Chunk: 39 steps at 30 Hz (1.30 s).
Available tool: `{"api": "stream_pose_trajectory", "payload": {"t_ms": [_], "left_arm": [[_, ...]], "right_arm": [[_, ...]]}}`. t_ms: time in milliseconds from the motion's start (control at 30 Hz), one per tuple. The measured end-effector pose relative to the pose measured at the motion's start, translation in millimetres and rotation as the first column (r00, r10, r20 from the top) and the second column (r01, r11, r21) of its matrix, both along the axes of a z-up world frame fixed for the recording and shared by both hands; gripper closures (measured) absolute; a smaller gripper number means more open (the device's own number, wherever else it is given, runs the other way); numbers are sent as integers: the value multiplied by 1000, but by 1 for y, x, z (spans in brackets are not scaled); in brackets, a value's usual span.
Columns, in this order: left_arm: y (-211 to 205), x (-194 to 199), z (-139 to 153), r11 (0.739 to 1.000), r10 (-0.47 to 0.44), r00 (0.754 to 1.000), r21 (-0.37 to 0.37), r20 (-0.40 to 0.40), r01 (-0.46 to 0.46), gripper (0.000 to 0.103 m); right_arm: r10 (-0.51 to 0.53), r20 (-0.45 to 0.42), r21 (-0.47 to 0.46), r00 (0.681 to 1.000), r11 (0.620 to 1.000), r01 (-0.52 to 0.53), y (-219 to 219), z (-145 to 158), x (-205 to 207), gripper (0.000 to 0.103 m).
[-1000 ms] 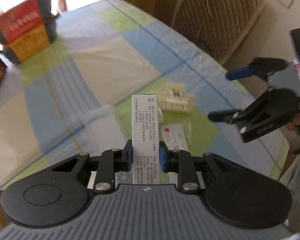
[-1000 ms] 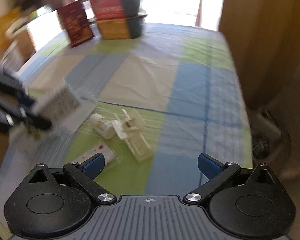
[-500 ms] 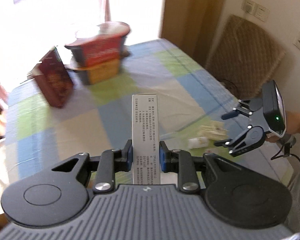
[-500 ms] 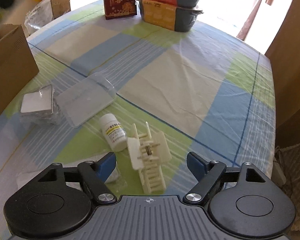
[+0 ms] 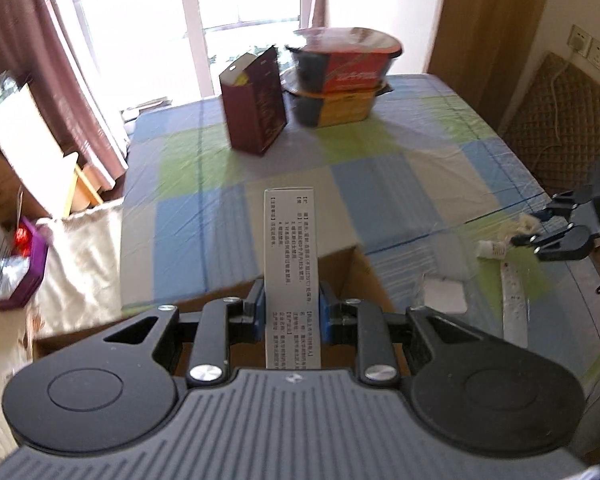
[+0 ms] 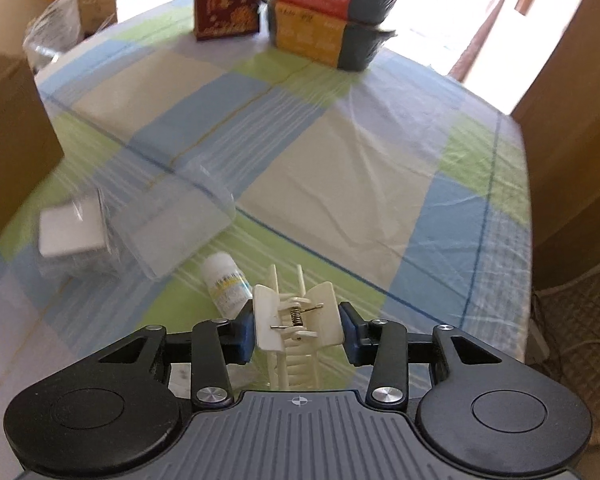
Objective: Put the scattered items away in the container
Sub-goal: 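Grasp the white medicine box with the left tool while the right tool grasps the white plastic clip, then carry both items into the cardboard box and open both tools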
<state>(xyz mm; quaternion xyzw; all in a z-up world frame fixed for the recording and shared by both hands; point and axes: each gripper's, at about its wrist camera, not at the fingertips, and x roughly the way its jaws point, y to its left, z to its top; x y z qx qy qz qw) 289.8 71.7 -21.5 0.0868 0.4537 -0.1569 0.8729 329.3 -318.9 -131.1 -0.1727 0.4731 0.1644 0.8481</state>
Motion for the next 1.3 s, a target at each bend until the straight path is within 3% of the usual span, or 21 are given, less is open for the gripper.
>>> {"api": "stream_pose_trajectory", "payload": {"t_ms": [133,267,433,633,867,1300], "left_arm": [[27,-11,-2,999,39,999,-5,-10,-39,82],[51,-16,-5,997,74,997,-3,-23,-74,82],[82,-22,-9,993,117,992,1,-40,-117,82],[107,-20,-30,985,172,980,40,-98,-169,82],[122,-11,-65,975,220,959,49,-178,-215,82],[127,-3,-112,969,246,944,45,-219,-242,81]], "right_arm": [[-49,6,110,999,993,49,11,32,-8,59],[-34,-5,246,999,969,34,35,63,-15,59],[78,9,387,997,919,-75,85,96,-25,59],[190,24,461,981,869,-180,155,116,-31,59],[236,-22,484,971,852,-196,225,102,-32,59],[246,-93,403,965,895,-189,275,68,-27,59]]}}
